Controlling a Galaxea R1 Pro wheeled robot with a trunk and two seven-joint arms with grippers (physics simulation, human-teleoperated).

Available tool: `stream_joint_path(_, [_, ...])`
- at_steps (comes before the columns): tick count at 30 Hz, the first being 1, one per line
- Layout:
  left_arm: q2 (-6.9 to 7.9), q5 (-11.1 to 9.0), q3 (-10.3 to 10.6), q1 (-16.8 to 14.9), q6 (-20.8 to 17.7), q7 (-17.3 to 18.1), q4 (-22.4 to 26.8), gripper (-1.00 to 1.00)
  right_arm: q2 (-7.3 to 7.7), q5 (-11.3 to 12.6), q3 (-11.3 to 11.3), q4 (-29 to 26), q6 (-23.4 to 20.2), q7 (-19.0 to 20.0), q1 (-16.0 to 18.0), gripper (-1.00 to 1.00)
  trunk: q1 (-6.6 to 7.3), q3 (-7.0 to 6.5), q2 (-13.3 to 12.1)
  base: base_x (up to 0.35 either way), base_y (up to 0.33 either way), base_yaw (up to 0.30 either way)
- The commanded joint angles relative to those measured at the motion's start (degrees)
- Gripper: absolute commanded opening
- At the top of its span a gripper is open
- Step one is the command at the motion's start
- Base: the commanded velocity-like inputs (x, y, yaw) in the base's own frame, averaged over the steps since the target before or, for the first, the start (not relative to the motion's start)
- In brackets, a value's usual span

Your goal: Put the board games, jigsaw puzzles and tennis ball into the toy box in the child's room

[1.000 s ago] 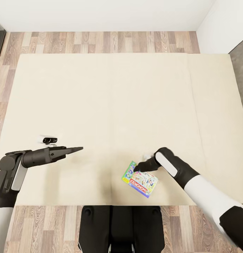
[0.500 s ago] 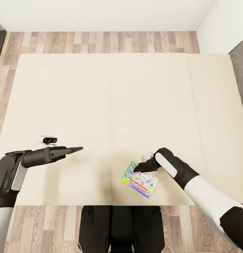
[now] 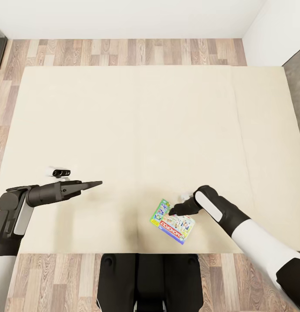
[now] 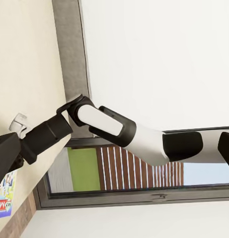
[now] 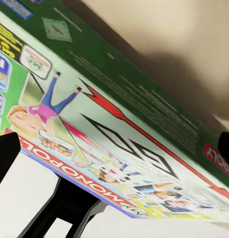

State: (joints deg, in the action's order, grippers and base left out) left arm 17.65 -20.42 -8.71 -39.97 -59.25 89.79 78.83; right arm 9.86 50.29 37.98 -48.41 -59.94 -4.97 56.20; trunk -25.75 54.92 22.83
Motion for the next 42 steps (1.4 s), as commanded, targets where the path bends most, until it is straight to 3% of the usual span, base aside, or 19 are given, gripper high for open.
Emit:
stream_joint_path(1, [0.02, 0.03, 0.01, -0.02, -0.61, 0.21, 0.01, 1.0, 0.2, 0.59, 0.24, -0.09, -0.06, -0.33, 0.02, 1.0, -0.04, 0.06, 0.09, 0.0, 0.0, 0.0])
stream_joint_path(7, [0.02, 0.03, 0.01, -0.02, -0.61, 0.21, 0.01, 1.0, 0.55, 0.58, 0.27, -0.1, -0.06, 0.59, -0.16, 1.0, -0.04, 0.06, 0.09, 0.0, 0.0, 0.0])
stream_joint_path(12, [0.02, 0.03, 0.01, -0.02, -0.61, 0.21, 0.01, 1.0, 2.01, 0.52, 0.32, -0.15, -0.06, 1.2, -0.2, 1.0, -0.04, 0.06, 0.09, 0.0, 0.0, 0.0])
stream_joint_path(19, [0.02, 0.03, 0.06, -0.02, -0.61, 0.21, 0.01, 1.0, 2.91, 0.48, 0.54, -0.19, -0.06, 2.48, -0.3, 1.0, -0.04, 0.06, 0.09, 0.0, 0.0, 0.0])
stream_joint_path(35, [0.02, -0.03, 0.0, -0.02, -0.61, 0.21, 0.01, 1.0, 2.98, 0.25, 3.19, -0.19, -0.06, 2.86, -0.64, 1.0, -0.04, 0.06, 0.09, 0.0, 0.0, 0.0])
stream_joint_path(42, [0.02, -0.05, -0.05, -0.02, -0.61, 0.21, 0.01, 1.0, 2.91, 0.17, 5.33, -0.19, -0.06, 2.92, -1.21, 1.0, -0.04, 0.06, 0.09, 0.0, 0.0, 0.0])
